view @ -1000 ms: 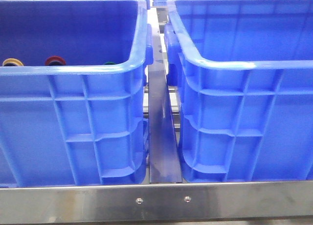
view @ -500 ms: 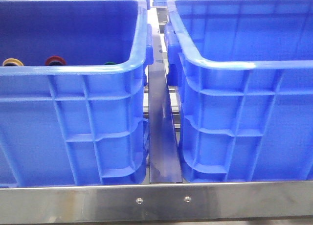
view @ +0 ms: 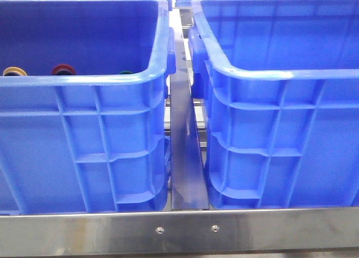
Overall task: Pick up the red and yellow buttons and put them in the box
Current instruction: 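Lower the left gripper onto a red-capped button and close it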
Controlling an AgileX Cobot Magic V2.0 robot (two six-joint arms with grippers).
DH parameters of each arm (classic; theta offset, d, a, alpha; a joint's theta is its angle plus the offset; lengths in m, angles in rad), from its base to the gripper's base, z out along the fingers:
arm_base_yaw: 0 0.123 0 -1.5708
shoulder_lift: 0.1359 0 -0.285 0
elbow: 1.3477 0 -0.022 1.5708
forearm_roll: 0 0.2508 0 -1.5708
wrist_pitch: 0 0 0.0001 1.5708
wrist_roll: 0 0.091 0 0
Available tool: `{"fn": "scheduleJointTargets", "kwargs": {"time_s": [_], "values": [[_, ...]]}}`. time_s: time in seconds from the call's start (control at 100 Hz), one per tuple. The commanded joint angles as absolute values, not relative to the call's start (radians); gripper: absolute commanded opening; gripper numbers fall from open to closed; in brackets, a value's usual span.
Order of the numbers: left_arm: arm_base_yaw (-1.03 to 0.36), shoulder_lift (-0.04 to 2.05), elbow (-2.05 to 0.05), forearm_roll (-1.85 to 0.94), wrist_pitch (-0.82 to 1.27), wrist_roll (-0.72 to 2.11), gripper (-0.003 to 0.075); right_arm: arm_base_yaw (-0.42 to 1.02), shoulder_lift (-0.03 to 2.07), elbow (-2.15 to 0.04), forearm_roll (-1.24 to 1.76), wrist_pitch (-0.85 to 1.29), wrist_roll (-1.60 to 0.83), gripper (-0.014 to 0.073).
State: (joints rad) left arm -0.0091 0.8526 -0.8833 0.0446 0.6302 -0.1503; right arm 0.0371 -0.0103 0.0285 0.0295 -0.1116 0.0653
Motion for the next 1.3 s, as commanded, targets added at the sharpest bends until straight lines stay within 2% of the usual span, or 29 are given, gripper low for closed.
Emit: {"fn": "scheduleJointTargets", "kwargs": {"time_s": [0.0, 0.21, 0.52, 0.83, 1.29], "values": [[-0.014, 0.87, -0.92, -0.022, 0.537, -0.149, 0.0534, 0.04, -0.031, 0.013, 0.023, -0.197, 0.061, -0.0097], [-0.122, 0.992, -0.971, -0.09, 0.535, -0.152, 0.0533, 0.04, -0.031, 0.013, 0.023, -0.197, 0.061, -0.0097], [-0.282, 1.298, -1.143, -0.048, 0.523, -0.307, 0.0534, 0.04, -0.031, 0.013, 0.023, -0.197, 0.061, -0.0097], [-0.346, 1.534, -1.28, 0.235, 0.557, -0.614, 0.0534, 0.04, -0.031, 0.013, 0.023, -0.197, 0.061, -0.0097], [-0.346, 1.679, -1.306, 0.24, 0.526, -0.641, 0.0534, 0.04, -0.031, 0.013, 0.023, -0.197, 0.061, -0.0097]]}}
